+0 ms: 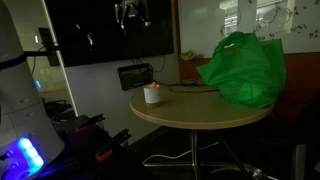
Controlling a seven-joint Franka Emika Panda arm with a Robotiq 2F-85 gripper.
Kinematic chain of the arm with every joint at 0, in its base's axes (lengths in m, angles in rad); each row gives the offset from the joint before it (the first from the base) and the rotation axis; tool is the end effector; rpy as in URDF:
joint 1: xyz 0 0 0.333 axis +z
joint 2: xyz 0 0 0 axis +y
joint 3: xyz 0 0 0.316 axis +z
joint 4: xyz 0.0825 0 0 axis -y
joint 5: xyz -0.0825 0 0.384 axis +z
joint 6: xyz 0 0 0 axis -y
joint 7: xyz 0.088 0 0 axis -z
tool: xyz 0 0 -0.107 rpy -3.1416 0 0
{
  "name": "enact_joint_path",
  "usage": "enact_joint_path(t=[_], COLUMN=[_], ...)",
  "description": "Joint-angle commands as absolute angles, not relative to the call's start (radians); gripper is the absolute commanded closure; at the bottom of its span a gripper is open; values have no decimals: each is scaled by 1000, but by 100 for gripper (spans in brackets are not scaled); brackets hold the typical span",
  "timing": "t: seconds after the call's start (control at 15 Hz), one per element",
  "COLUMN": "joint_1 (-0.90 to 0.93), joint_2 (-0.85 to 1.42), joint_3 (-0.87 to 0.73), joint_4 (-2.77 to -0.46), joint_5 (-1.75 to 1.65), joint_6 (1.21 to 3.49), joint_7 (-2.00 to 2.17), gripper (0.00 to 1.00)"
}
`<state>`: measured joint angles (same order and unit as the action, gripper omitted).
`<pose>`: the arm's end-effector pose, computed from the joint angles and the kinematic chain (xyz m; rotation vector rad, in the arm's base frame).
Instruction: Move the mug to the right
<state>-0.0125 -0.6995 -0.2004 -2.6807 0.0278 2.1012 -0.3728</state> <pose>0.3390 -0.0711 0.4504 -3.0021 -0.2804 -0.2207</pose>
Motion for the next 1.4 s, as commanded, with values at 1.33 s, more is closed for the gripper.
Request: enact_joint_path(t=[1.33], joint_1=[10], joint_2=[146], joint_3=[1], joint_4=[-2452], joint_5=[249], joint_6=[2532], joint_7=[175], gripper=[0])
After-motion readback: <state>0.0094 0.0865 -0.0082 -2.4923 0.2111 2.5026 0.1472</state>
